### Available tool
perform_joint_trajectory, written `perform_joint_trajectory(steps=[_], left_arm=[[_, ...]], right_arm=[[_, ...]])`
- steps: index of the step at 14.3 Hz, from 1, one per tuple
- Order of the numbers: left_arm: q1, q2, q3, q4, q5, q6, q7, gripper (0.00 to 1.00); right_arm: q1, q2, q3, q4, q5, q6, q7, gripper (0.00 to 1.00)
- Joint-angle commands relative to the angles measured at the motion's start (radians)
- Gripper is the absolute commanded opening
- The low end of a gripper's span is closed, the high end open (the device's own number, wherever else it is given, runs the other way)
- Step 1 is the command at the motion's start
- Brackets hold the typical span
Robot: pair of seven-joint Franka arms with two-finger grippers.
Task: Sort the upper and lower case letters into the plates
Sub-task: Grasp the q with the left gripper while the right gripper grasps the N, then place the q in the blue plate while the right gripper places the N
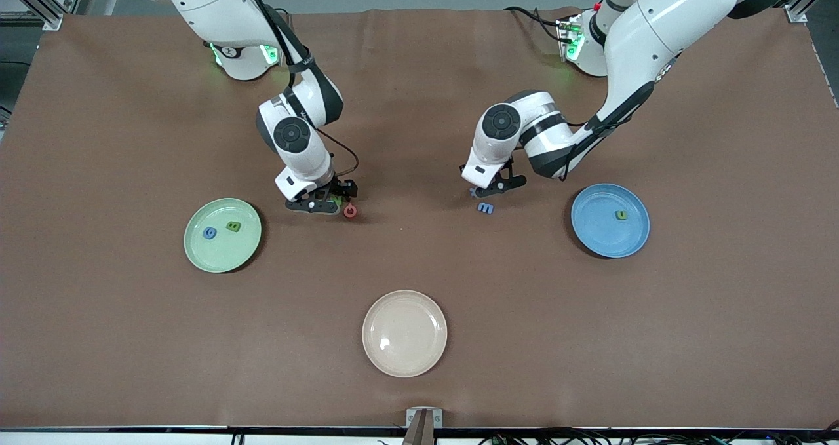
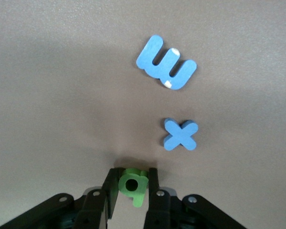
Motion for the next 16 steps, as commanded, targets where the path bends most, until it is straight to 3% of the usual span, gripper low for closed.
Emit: perform_joint_trajectory(steps=[1,3,5,6,8,11,14,16], left_arm=[[0.008,-0.091,-0.023,-0.023,0.02,-0.035,-0.017,0.08],[0.072,-0.123,-0.085,-0.02,0.017,-0.079,-0.008,0.05],[0.254,-0.122,-0.254,-0.022,0.017,-0.16,0.042,0.05],[0.352,-0.12,-0.327,-0.022,0.017,-0.212,0.11,0.05],[0.577,-0.111,-0.501,-0.022,0.015,-0.314,0.267,0.05],[0.826,-0.109,-0.641,-0.025,0.015,-0.397,0.556,0.04],[1.006,-0.071,-0.696,-0.057,0.018,-0.389,0.777,0.05],[1.038,-0.073,-0.698,-0.092,0.049,-0.359,0.826,0.04]], right_arm=[[0.011,-0.014,-0.008,-0.022,-0.009,0.018,0.0,0.56],[0.01,-0.014,-0.008,-0.022,-0.009,0.018,0.0,0.33],[0.008,-0.014,-0.01,-0.022,-0.009,0.018,0.009,0.05],[-0.001,-0.015,-0.01,-0.019,-0.009,0.011,0.009,0.01],[-0.01,-0.026,-0.019,-0.01,-0.01,0.004,-0.011,0.0],[-0.131,-0.035,-0.019,0.048,-0.01,-0.079,-0.171,0.0],[-0.266,-0.034,-0.017,0.154,-0.01,-0.218,-0.37,0.0],[-0.327,-0.028,-0.017,0.208,-0.01,-0.275,-0.464,0.0]])
